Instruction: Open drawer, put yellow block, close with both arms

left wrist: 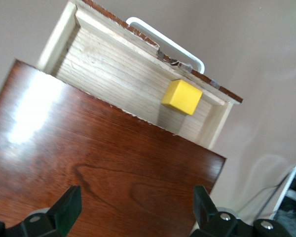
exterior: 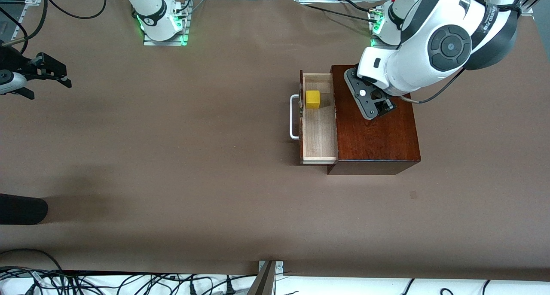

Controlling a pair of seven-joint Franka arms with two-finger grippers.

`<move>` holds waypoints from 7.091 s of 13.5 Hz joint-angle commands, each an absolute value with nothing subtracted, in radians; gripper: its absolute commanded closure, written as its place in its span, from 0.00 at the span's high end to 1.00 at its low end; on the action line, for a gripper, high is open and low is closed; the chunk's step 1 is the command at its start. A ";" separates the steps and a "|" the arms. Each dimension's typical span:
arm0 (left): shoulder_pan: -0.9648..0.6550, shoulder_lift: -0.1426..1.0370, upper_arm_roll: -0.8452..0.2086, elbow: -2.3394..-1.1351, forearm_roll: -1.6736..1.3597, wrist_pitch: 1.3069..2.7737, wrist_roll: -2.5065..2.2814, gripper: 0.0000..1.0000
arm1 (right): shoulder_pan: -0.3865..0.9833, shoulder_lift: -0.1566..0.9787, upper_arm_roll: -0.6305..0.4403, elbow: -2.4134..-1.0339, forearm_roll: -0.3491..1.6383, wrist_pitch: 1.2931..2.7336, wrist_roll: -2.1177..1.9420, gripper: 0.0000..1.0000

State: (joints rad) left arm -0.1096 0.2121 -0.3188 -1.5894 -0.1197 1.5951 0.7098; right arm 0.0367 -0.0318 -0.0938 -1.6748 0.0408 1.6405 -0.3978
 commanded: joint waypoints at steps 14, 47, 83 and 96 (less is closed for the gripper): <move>-0.233 0.308 -0.325 -1.467 -0.402 1.506 0.703 1.00 | 0.072 -0.003 -0.075 -1.646 0.026 1.594 -0.189 1.00; -0.433 0.660 -0.345 -1.511 0.090 1.879 1.086 1.00 | 0.091 0.009 -0.081 -1.641 -0.017 1.589 -0.178 1.00; -0.190 0.508 -0.285 -1.212 0.173 1.609 1.057 1.00 | 0.091 0.009 -0.080 -1.641 -0.014 1.589 -0.178 1.00; -0.035 0.517 -0.262 -1.115 0.175 1.592 1.004 1.00 | 0.092 0.009 -0.080 -1.640 -0.012 1.589 -0.178 1.00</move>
